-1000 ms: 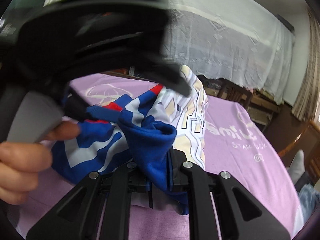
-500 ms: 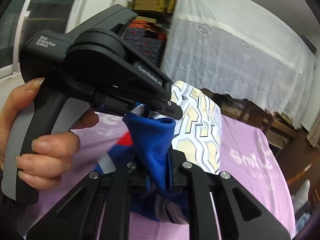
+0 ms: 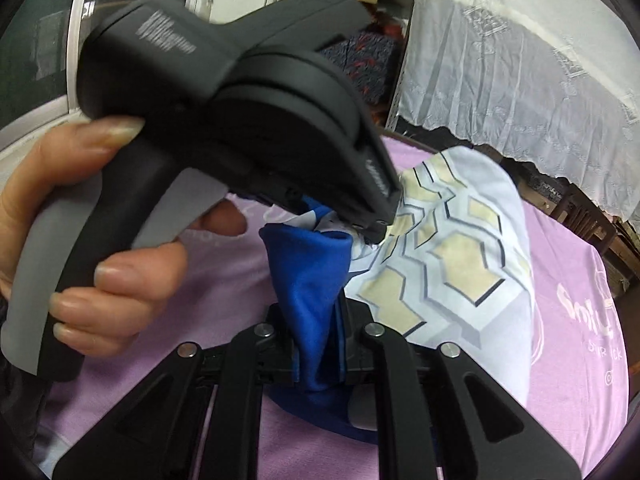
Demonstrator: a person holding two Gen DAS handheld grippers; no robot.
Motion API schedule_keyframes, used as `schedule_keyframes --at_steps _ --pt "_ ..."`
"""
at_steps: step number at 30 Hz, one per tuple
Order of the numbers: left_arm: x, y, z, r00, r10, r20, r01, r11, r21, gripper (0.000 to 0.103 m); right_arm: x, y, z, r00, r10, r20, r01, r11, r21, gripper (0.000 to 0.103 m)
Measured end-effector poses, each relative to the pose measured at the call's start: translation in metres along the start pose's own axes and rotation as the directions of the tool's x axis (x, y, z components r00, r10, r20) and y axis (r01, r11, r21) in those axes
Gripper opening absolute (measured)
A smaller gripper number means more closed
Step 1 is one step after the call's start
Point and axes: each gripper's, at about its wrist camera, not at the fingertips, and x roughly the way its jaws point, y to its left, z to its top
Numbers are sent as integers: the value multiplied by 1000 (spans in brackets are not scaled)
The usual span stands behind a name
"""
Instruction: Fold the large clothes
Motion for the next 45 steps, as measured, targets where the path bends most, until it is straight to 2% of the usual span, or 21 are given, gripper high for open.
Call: schedule_keyframes --at_steps 5,8,11,14,18,20,22,23,25,29,32,36,37,40,41,45 --pt "7 -6 -6 995 96 4 -96 994 51 36 5 -1 -3 999 23 -34 -23 1000 3 12" --pt "12 -14 -11 985 170 21 -171 981 92 44 14 -8 1 997 40 -67 -40 999 13 12" --pt "15 -28 -18 957 283 72 -291 939 184 48 20 -6 -2 995 44 -87 -44 999 4 12" --pt "17 -44 -26 919 371 135 -394 877 276 47 22 -6 -2 994 46 -96 -47 999 -3 13" --pt "15 -42 -27 916 375 142 -401 873 279 47 17 -10 -2 994 69 -84 -70 997 -16 16" --pt "13 -43 -28 912 381 154 -410 869 279 47 11 -13 -2 993 98 -68 -100 995 -25 21" --pt "12 -47 -28 905 390 168 -423 860 284 48 2 -14 -2 990 129 -48 -131 991 -41 34" --pt "12 -49 -28 899 401 178 -437 852 290 48 -3 -14 -2 991 132 -35 -134 990 -46 37" --pt "9 -52 -29 896 402 189 -442 850 285 48 -11 -21 0 994 108 -4 -108 993 -52 50" --pt "2 -55 -31 890 404 212 -451 849 277 48 -13 -53 4 986 165 -6 -164 986 24 51" --pt "-1 -60 -31 881 410 236 -466 838 284 48 -24 -74 7 988 153 32 -155 987 52 51" --pt "-8 -68 -32 871 410 271 -480 828 290 49 -46 -75 2 989 125 82 -131 989 69 54" --pt "-10 -69 -32 870 405 279 -478 831 284 49 -46 -82 3 989 123 82 -129 989 71 57" --pt "-17 -71 -31 857 410 311 -494 826 271 49 -44 -95 2 990 116 85 -125 987 102 58" --pt "-18 -72 -31 855 411 316 -496 826 268 50 -45 -83 -3 990 112 85 -121 987 108 58" --pt "-26 -75 -31 846 409 341 -503 825 258 51 -49 -89 -6 991 104 86 -116 983 142 58"
